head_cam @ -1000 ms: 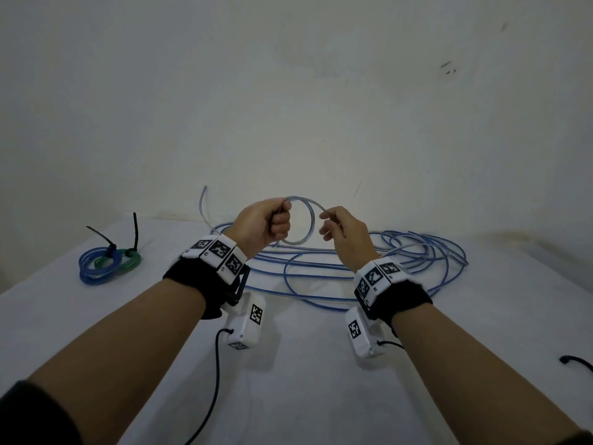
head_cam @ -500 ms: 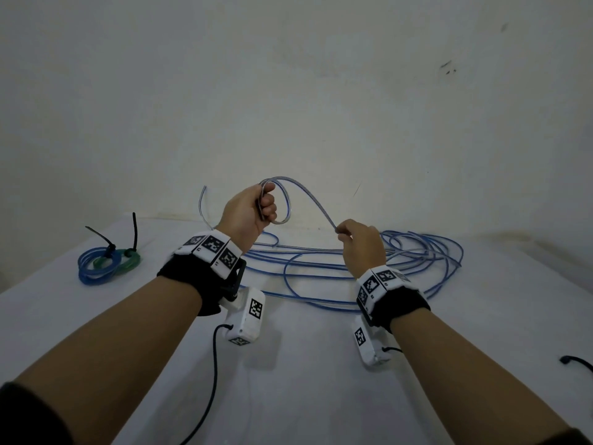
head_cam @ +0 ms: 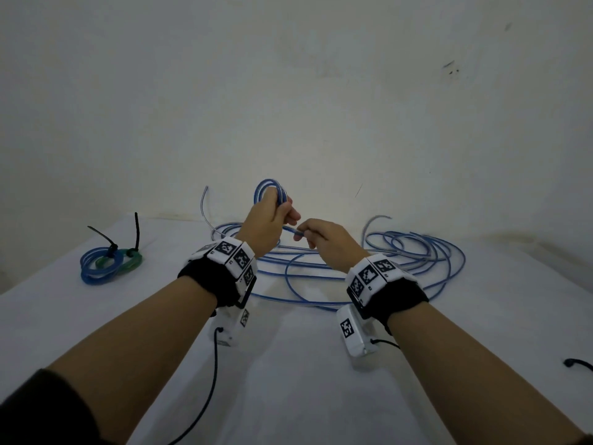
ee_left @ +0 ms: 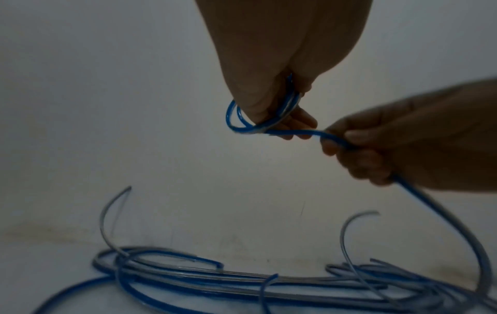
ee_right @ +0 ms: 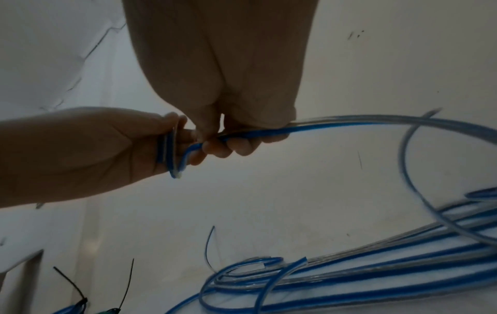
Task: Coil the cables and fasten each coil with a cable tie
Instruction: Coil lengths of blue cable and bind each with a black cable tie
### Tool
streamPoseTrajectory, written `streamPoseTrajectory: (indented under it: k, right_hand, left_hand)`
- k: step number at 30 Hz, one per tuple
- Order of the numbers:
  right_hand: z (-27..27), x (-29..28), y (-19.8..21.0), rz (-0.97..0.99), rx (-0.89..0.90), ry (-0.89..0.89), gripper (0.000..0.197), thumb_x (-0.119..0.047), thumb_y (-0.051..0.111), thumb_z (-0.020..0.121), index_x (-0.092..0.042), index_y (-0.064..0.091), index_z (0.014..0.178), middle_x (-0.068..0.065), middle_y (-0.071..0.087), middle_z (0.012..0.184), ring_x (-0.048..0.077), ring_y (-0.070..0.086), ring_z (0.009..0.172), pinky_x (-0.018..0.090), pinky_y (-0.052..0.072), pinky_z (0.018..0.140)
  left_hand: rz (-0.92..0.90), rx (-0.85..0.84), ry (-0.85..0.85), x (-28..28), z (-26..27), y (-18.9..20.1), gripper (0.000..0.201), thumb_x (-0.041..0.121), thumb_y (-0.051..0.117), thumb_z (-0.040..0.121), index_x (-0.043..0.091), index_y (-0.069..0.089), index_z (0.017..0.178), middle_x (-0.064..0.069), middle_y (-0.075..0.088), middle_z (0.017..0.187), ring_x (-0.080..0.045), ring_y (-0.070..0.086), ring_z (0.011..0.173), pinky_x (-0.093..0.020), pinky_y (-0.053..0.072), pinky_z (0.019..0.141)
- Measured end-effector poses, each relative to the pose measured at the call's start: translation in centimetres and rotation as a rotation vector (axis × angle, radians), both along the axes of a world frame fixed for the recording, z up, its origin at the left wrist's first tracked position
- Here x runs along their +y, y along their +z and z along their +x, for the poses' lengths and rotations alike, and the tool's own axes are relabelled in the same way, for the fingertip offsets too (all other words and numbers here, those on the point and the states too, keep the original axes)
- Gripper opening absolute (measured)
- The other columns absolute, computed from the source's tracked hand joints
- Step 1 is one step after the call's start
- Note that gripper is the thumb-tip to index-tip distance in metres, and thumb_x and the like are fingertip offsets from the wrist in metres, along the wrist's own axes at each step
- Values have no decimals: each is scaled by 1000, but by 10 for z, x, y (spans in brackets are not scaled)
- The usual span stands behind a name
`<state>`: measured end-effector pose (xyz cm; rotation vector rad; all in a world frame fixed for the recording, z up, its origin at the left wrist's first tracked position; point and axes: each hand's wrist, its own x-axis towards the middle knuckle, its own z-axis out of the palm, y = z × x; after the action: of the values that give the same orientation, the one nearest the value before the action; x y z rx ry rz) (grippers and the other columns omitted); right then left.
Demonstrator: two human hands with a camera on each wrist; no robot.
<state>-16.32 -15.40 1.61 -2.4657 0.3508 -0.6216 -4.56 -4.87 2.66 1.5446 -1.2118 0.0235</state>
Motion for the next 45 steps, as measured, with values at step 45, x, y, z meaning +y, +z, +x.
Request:
streamPoseTrajectory:
  k: [45]
  right_hand:
    - [7, -16, -11, -158, -152, -492, 17, -11, 44, 96, -6, 51, 110, 16, 57, 99, 32, 54, 84, 38, 47, 71]
  left_hand:
    - [-84, 747, -364, 38, 21, 24, 35, 22, 26, 100, 16, 41, 69, 11, 28, 46, -4, 23, 39, -19, 17, 43]
